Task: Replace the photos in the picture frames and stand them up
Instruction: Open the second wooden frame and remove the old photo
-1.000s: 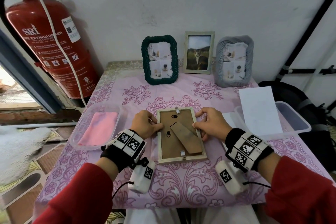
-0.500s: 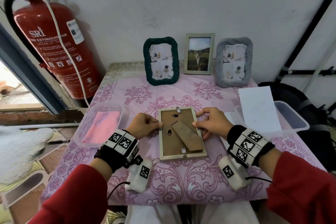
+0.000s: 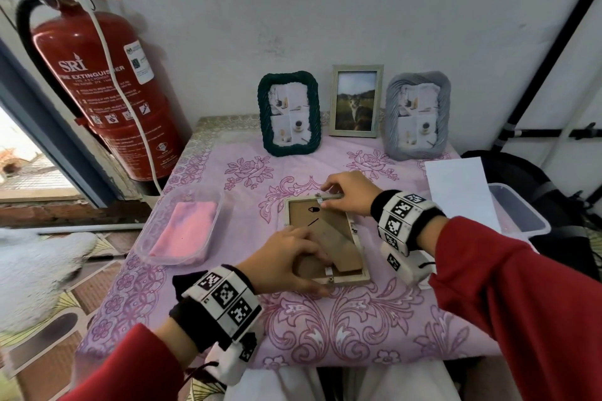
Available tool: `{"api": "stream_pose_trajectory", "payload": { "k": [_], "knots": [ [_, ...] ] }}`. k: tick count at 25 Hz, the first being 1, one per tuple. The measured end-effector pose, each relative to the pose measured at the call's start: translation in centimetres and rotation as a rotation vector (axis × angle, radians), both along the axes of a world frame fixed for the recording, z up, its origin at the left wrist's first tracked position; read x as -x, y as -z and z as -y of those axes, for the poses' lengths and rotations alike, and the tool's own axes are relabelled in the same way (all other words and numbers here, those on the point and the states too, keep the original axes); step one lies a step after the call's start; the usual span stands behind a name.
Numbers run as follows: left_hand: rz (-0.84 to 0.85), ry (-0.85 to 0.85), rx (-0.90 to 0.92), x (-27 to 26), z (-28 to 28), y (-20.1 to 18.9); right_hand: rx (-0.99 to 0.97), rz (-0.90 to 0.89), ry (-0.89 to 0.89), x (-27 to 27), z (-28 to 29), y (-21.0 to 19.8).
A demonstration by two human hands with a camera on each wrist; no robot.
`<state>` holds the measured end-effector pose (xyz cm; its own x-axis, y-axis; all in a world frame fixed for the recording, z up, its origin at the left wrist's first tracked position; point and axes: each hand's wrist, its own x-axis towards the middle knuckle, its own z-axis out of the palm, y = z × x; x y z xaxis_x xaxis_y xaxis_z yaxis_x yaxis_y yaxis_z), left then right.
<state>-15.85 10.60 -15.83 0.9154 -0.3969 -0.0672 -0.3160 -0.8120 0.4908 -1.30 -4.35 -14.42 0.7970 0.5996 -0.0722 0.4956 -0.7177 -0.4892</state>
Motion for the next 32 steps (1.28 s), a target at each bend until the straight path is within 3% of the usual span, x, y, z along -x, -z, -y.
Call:
{"api": "stream_pose_trajectory", "payload": {
  "k": [6,18,32],
  "knots": [
    [-0.032,0.006,0.008,0.2,-0.4,0.1,0.081,0.121,0.034,-0.6,-0.9,0.7],
    [0.014,-0.022,-0.009,0.2,0.0,-0.1,0.028,0.124,0.000,-1.2,-0.4,1.2],
    [-0.005,-0.060,0.167,0.5,-0.7,0.6,0.028,0.085,-0.001,-1.6,-0.4,0.8]
  ]
}}
